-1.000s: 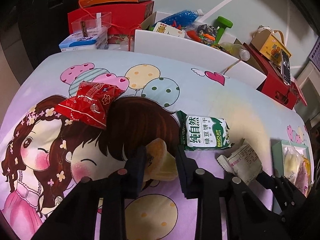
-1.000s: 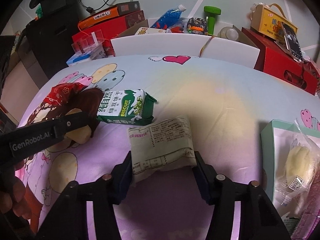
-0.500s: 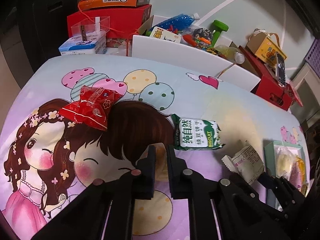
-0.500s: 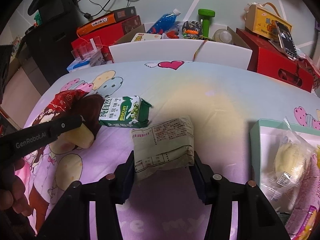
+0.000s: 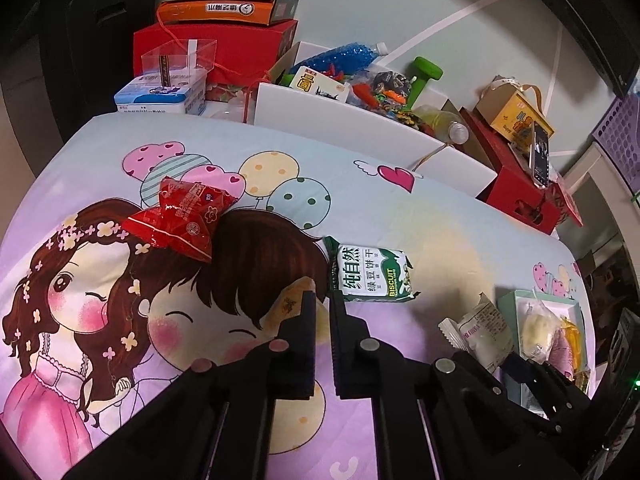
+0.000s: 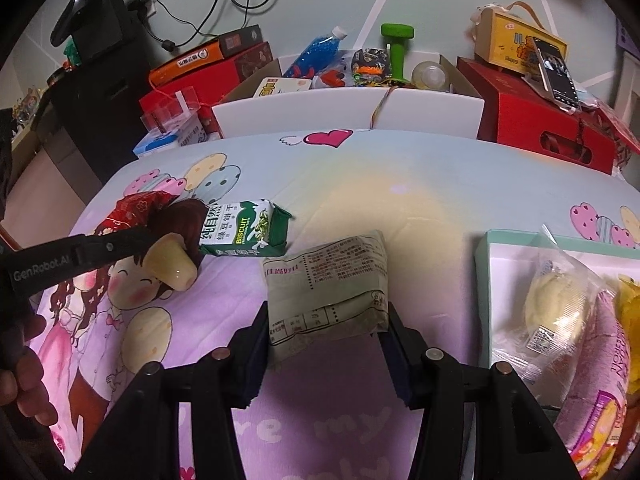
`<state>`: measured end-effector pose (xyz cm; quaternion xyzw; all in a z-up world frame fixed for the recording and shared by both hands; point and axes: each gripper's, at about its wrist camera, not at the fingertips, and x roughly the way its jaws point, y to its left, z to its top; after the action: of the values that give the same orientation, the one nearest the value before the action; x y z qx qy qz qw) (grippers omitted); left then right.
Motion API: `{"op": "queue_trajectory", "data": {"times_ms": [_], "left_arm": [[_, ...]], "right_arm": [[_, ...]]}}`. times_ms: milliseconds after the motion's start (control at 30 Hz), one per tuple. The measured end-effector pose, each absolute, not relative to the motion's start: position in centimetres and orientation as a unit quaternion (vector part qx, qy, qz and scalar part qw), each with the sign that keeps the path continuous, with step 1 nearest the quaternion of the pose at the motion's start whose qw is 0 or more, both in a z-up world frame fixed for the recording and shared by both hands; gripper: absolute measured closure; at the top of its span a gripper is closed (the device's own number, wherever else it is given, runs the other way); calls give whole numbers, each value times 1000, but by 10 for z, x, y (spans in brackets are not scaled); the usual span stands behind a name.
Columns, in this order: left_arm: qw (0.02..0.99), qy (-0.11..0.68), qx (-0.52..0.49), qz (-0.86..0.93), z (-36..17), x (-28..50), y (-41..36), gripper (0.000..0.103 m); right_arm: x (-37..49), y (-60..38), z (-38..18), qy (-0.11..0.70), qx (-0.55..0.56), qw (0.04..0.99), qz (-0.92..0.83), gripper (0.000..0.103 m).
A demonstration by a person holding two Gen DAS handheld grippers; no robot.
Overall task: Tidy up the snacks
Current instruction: 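Lift the white packet with the right tool while the left approaches the cream bun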
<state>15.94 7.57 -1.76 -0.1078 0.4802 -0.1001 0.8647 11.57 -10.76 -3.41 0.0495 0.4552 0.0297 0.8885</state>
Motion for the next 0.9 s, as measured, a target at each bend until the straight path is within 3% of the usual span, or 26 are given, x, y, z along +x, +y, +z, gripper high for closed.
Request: {"op": "queue_trajectory", "data": {"times_ms": [300, 367, 400, 467, 500, 900], "left_arm": [[865, 473, -128, -107, -17, 160, 80, 97], [866, 473, -128, -103, -22, 162, 80, 93], [866, 473, -122, -102, -24, 163, 78, 90], [867, 475, -112, -103, -27, 164, 75, 61], [866, 477, -106, -105, -28, 165, 74, 57], [871, 482, -22, -92, -51, 169, 52, 56]], "right_arm": [[106, -112, -25, 448, 52, 892, 27, 49], [106, -113, -25, 448, 53, 892, 26, 49], [106, -115, -25, 448, 55, 892, 24, 49], [107, -116, -27, 450, 59, 891, 24, 49], [108, -117, -28, 451, 60, 890, 23, 49], [110, -119, -36, 462, 65, 884, 22, 49]]}}
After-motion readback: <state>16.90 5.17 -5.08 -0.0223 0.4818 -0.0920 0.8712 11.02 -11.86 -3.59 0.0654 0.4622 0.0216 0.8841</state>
